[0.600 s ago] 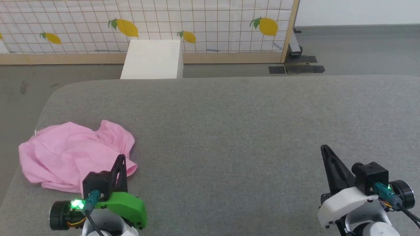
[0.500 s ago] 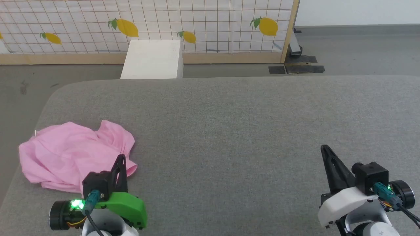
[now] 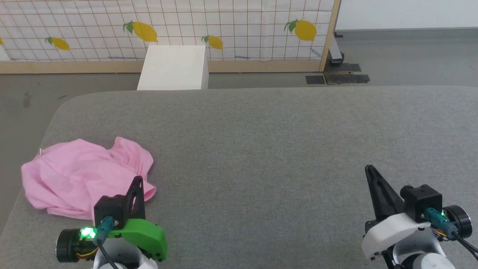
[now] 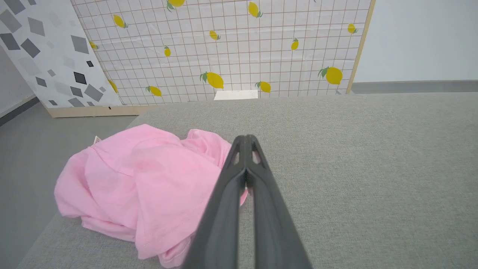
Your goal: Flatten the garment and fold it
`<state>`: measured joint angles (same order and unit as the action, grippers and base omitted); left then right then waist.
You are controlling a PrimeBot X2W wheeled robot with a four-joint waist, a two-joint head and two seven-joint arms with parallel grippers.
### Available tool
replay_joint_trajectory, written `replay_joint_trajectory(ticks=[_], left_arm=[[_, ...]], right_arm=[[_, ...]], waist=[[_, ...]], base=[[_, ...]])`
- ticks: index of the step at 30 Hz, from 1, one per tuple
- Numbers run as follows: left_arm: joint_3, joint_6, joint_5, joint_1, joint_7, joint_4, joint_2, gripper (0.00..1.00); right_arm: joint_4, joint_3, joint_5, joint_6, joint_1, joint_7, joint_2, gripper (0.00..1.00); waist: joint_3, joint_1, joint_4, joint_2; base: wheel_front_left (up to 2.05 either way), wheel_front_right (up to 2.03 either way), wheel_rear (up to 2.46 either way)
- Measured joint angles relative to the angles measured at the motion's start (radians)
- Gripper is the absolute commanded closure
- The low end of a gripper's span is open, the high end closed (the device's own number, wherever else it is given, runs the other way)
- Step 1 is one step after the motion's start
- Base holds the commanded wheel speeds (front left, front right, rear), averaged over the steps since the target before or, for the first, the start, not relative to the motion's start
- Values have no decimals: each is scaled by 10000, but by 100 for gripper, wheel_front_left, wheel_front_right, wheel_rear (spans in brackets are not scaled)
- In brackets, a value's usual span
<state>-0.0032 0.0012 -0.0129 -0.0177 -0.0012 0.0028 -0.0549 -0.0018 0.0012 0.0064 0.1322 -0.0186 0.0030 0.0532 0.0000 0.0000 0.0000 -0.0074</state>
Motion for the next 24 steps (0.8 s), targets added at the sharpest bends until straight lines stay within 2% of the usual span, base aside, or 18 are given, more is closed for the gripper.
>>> replay_joint_trajectory(ticks=[4, 5, 24], left_arm=[[0, 0, 0, 0, 0, 0, 0, 100], [0, 0, 0, 0, 0, 0, 0, 0], [-194, -63, -228, -11, -255, 121, 0, 0]], right_arm=[[0, 0, 0, 0, 0, 0, 0, 100], [0, 0, 0, 0, 0, 0, 0, 0], [203, -90, 268, 0, -7, -226, 6, 0]], waist=[[0, 0, 0, 0], [0, 0, 0, 0], [-27, 0, 27, 0]], base=[[0, 0, 0], [0, 0, 0], [0, 0, 0]])
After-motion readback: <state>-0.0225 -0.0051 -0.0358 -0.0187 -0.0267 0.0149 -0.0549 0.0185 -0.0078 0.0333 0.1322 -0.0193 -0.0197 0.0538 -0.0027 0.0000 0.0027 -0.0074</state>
